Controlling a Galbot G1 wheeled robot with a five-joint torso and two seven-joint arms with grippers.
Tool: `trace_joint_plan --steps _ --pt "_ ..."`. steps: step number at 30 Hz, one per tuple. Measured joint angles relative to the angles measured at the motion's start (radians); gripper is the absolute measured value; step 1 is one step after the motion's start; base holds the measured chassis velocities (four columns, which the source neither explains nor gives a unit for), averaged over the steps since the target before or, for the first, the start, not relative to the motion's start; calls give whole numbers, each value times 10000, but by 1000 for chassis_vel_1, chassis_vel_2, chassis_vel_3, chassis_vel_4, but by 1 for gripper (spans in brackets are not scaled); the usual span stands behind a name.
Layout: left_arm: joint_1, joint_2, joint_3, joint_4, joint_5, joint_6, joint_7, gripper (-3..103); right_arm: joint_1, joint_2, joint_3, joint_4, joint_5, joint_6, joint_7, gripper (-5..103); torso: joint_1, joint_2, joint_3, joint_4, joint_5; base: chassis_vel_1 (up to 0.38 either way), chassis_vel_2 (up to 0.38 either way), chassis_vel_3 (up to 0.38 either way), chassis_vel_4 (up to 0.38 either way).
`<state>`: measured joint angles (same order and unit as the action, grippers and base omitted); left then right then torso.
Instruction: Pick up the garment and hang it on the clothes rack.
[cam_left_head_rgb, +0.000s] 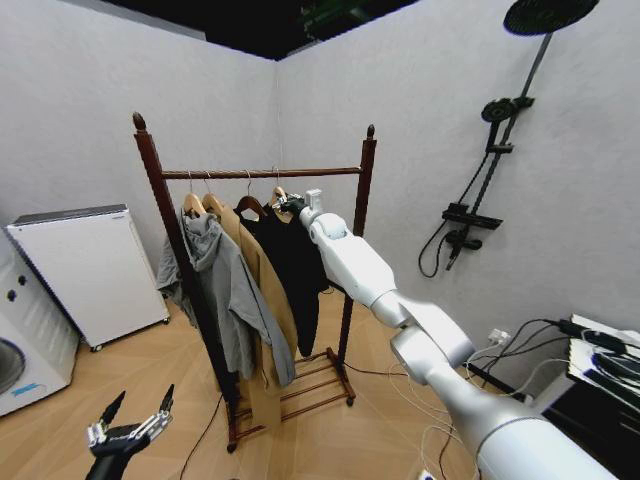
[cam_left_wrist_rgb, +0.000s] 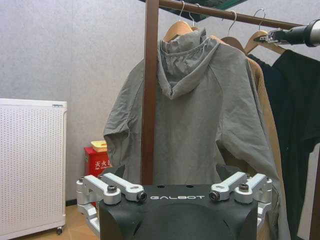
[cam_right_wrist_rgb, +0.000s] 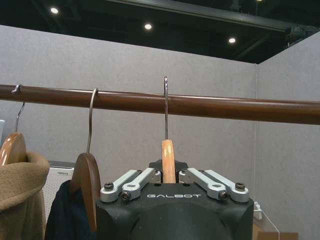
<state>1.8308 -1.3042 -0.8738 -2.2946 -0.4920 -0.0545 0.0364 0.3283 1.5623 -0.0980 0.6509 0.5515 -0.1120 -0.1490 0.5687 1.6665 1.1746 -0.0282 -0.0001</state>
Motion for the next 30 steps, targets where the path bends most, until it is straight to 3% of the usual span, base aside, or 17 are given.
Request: trace_joint_plan --steps 17,30 --pt "0 0 0 0 0 -1 -1 100 905 375 299 -758 204 -552 159 10 0 -1 1 0 0 0 0 0 0" --pt "0 0 0 0 0 -1 0 100 373 470 289 -578 99 -803 255 10 -1 0 0 0 1 0 0 0 0"
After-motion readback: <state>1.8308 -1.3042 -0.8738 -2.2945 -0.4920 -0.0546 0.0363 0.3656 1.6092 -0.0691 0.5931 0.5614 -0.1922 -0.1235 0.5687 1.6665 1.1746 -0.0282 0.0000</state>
